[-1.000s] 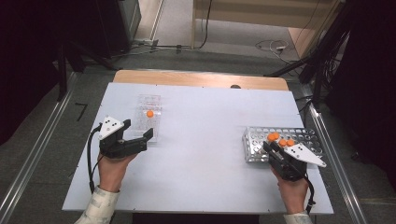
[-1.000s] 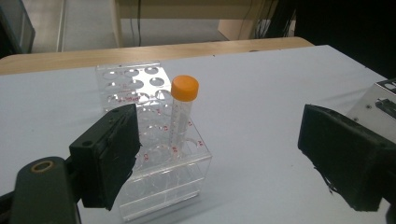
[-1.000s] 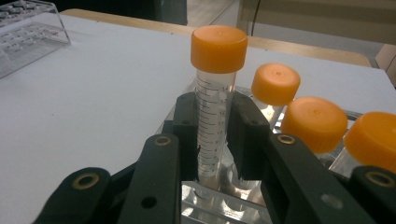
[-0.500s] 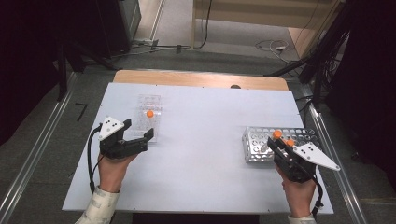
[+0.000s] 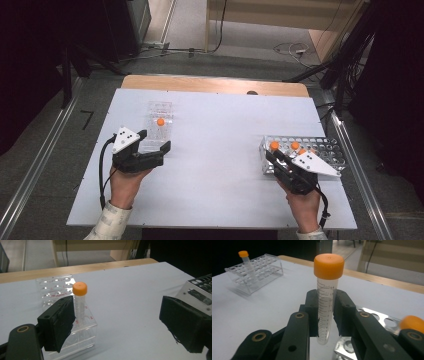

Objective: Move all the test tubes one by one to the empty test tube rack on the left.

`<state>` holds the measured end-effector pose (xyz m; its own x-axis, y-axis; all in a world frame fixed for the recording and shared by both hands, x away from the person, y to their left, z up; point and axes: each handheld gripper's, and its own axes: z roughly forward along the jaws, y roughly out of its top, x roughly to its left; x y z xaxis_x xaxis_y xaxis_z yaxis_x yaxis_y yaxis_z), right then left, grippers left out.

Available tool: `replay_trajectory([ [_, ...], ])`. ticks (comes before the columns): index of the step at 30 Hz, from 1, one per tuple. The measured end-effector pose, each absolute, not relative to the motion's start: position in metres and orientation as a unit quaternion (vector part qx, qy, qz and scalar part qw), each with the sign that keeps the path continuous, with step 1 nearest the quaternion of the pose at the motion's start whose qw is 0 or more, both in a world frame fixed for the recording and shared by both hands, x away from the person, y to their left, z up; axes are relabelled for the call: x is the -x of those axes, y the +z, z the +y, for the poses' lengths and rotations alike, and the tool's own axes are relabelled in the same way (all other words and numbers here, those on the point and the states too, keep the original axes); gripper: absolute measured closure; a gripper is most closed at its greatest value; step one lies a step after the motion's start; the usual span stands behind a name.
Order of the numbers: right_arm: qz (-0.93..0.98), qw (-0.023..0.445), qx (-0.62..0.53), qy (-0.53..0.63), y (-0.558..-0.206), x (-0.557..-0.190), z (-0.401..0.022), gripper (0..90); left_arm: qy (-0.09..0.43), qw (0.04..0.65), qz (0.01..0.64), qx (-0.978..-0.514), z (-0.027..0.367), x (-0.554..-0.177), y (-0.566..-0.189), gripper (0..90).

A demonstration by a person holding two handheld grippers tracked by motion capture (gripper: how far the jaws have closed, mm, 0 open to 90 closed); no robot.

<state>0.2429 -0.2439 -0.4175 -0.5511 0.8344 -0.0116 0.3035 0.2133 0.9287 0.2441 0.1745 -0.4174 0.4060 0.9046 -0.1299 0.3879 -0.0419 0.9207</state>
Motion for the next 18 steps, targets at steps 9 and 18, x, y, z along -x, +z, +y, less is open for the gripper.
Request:
replay_trajectory([
  [9, 0.761, 0.234, -0.359, 0.487, -0.431, -0.249, -0.205, 72.3, 0.246, 0.499, 0.453, -0.696, 0.150, -0.239, -0.420, 14.6],
  [18, 0.785, 0.206, -0.326, 0.485, -0.440, -0.253, -0.162, 72.3, 0.235, 0.511, 0.429, -0.707, 0.131, -0.233, -0.419, 14.7],
])
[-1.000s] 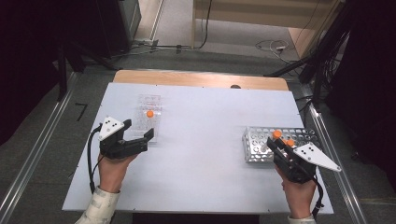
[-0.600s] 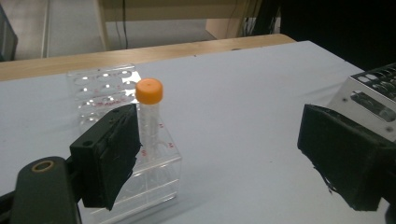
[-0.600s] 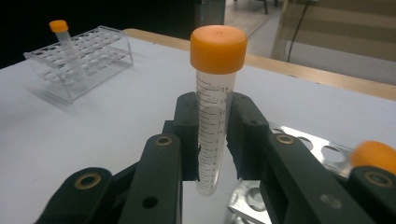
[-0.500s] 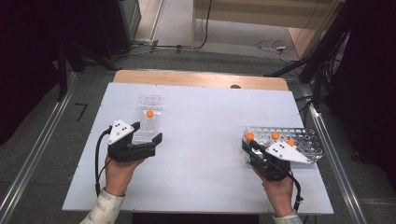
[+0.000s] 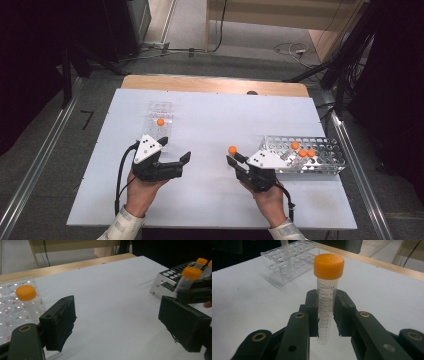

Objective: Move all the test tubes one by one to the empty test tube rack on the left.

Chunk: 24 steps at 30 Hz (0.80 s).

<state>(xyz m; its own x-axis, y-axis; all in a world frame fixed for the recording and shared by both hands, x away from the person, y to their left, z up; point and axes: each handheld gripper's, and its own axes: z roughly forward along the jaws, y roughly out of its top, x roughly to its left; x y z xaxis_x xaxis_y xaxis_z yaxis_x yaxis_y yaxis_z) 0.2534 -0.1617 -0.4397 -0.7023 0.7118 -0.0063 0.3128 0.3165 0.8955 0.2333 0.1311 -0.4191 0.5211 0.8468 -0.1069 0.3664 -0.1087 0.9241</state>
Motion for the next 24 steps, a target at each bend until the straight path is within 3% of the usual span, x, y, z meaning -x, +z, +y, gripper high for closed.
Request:
replay_trajectory([
  [11, 0.807, 0.176, -0.288, 0.485, -0.448, -0.259, -0.107, 72.2, 0.211, 0.529, 0.399, -0.719, 0.116, -0.228, -0.419, 22.2],
  [15, 0.812, 0.167, -0.280, 0.485, -0.449, -0.259, -0.095, 72.2, 0.207, 0.536, 0.385, -0.722, 0.115, -0.228, -0.419, 31.2],
  [17, 0.815, 0.162, -0.272, 0.486, -0.449, -0.258, -0.088, 72.3, 0.205, 0.541, 0.378, -0.723, 0.114, -0.228, -0.420, 40.7],
  [24, 0.817, 0.156, -0.261, 0.491, -0.446, -0.254, -0.077, 72.3, 0.210, 0.538, 0.373, -0.726, 0.115, -0.228, -0.422, 53.5],
])
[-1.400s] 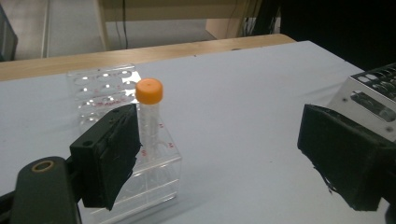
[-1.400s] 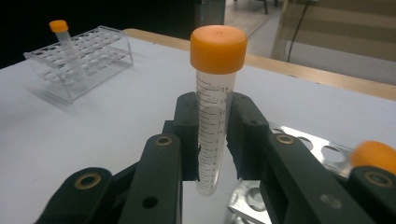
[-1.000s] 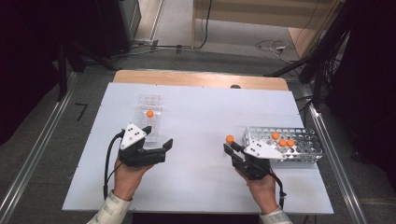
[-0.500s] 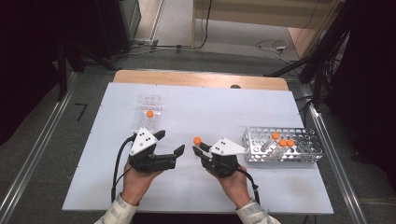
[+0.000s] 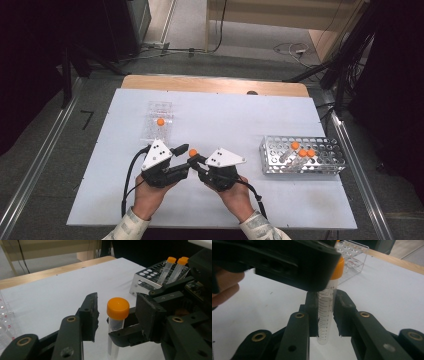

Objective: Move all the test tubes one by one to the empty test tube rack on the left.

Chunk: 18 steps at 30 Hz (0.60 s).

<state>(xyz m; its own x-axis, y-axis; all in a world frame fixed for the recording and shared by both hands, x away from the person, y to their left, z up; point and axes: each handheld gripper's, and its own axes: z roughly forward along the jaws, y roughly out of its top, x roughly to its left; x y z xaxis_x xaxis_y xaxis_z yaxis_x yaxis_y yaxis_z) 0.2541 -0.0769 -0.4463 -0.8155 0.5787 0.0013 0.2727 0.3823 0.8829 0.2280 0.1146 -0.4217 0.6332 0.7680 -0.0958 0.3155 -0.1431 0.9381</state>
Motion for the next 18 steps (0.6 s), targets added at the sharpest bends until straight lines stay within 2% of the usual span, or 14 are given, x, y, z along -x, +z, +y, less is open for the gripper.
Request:
replay_trajectory([
  [11, 0.818, 0.150, -0.251, 0.495, -0.4422, -0.2522, -0.0692, 72.2, 0.216, 0.533, 0.374, -0.727, 0.1150, -0.2288, -0.4240, 68.8],
  [15, 0.819, 0.147, -0.251, 0.495, -0.4415, -0.2521, -0.0694, 71.3, 0.217, 0.531, 0.374, -0.729, 0.1153, -0.2286, -0.4232, 69.7],
  [17, 0.821, 0.140, -0.246, 0.495, -0.4413, -0.2522, -0.0720, 55.6, 0.219, 0.528, 0.374, -0.730, 0.1157, -0.2287, -0.4226, 69.9],
  [18, 0.821, 0.140, -0.246, 0.495, -0.4413, -0.2522, -0.0720, 55.6, 0.218, 0.529, 0.375, -0.730, 0.1163, -0.2288, -0.4222, 69.9],
])
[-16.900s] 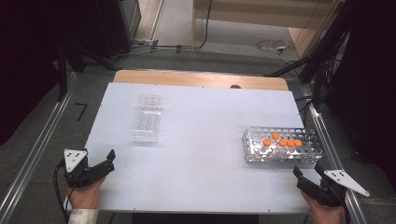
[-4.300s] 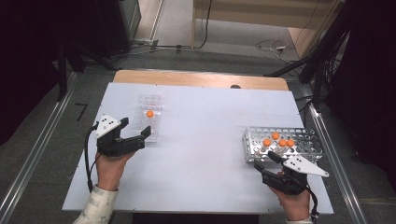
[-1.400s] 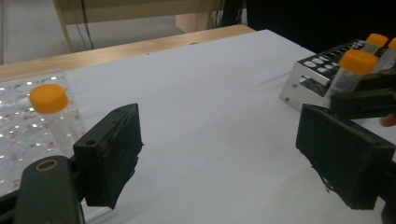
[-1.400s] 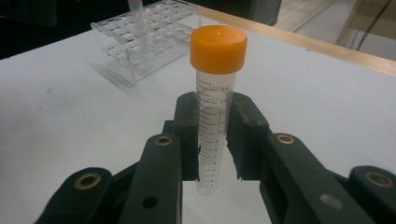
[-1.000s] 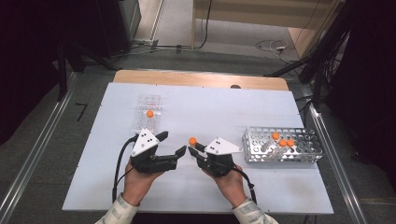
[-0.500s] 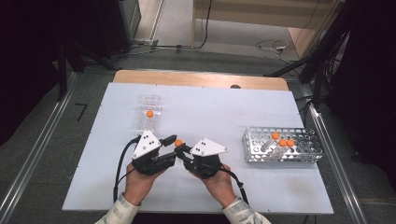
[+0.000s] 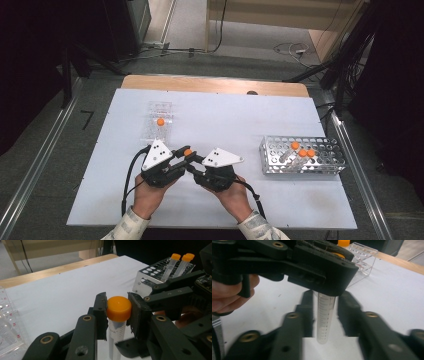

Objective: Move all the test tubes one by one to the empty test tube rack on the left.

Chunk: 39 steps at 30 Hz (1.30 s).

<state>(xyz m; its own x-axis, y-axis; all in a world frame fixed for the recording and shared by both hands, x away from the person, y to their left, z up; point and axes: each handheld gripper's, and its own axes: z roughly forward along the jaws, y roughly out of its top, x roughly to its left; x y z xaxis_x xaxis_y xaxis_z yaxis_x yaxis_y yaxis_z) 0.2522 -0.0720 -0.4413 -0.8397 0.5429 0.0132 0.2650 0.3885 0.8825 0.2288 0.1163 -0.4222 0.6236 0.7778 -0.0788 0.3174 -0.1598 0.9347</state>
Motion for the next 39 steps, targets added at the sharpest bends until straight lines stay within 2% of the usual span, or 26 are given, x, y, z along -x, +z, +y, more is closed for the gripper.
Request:
replay_trajectory([
  [2, 0.823, 0.133, -0.247, 0.493, -0.441, -0.252, -0.077, 47.8, 0.219, 0.531, 0.379, -0.726, 0.119, -0.229, -0.421, 70.0],
  [6, 0.822, 0.141, -0.254, 0.490, -0.438, -0.250, -0.098, 38.2, 0.225, 0.532, 0.386, -0.719, 0.126, -0.230, -0.418, 70.0],
  [11, 0.821, 0.155, -0.272, 0.478, -0.438, -0.244, -0.134, 31.7, 0.236, 0.532, 0.396, -0.710, 0.138, -0.231, -0.413, 70.0],
  [18, 0.813, 0.166, -0.302, 0.469, -0.445, -0.234, -0.176, 29.5, 0.247, 0.532, 0.412, -0.697, 0.154, -0.232, -0.408, 70.0],
  [27, 0.804, 0.160, -0.335, 0.464, -0.457, -0.221, -0.218, 28.8, 0.259, 0.524, 0.436, -0.684, 0.176, -0.236, -0.404, 70.0],
  [39, 0.794, 0.165, -0.348, 0.471, -0.456, -0.205, -0.239, 29.1, 0.303, 0.504, 0.463, -0.664, 0.202, -0.252, -0.390, 70.1],
])
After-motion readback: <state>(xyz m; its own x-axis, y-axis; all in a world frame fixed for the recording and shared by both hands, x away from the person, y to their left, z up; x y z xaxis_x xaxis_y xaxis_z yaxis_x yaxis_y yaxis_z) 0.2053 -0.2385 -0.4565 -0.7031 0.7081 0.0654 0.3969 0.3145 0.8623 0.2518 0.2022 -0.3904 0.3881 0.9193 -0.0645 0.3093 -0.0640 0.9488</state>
